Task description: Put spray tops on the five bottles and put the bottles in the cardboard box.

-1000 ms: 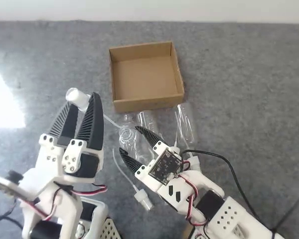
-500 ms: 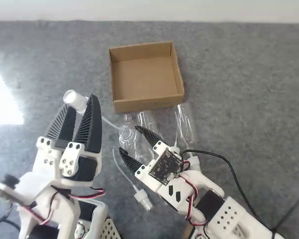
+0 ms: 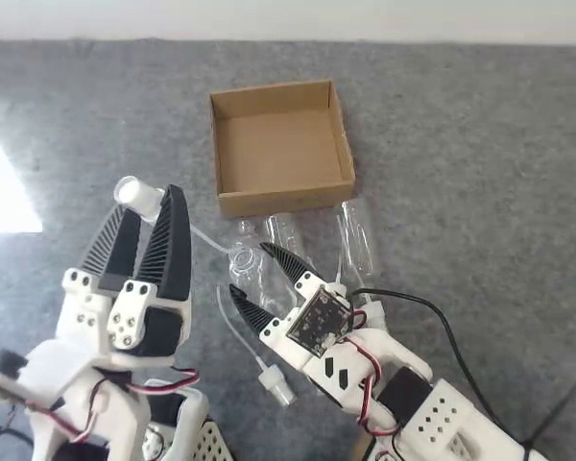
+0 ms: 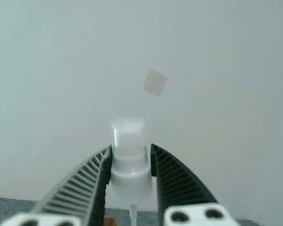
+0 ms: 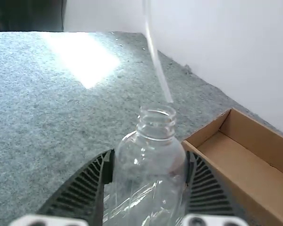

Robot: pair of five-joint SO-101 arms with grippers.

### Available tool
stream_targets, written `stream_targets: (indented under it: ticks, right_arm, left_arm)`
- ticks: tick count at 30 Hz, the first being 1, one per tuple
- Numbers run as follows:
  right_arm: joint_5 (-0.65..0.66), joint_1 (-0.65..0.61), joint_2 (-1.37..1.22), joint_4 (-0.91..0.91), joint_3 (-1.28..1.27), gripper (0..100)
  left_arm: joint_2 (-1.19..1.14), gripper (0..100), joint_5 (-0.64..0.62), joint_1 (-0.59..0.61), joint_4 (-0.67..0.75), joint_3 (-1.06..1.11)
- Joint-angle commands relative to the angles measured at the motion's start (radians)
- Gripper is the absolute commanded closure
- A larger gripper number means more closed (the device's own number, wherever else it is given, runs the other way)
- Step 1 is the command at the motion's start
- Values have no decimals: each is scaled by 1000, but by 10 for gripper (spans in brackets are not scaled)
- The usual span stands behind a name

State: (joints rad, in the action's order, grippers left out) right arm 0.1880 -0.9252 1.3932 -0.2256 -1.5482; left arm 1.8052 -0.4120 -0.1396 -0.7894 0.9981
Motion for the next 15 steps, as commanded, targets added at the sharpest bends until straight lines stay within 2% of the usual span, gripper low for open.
stream_targets:
  ticks: [1,15]
  right_arm:
    - [20,-1,16,27,9,890]
    - [20,-1,16,27,9,890]
  left_arm:
    - [20,987,40,3,-5,-50]
    - [20,987,41,-5,-69,-39]
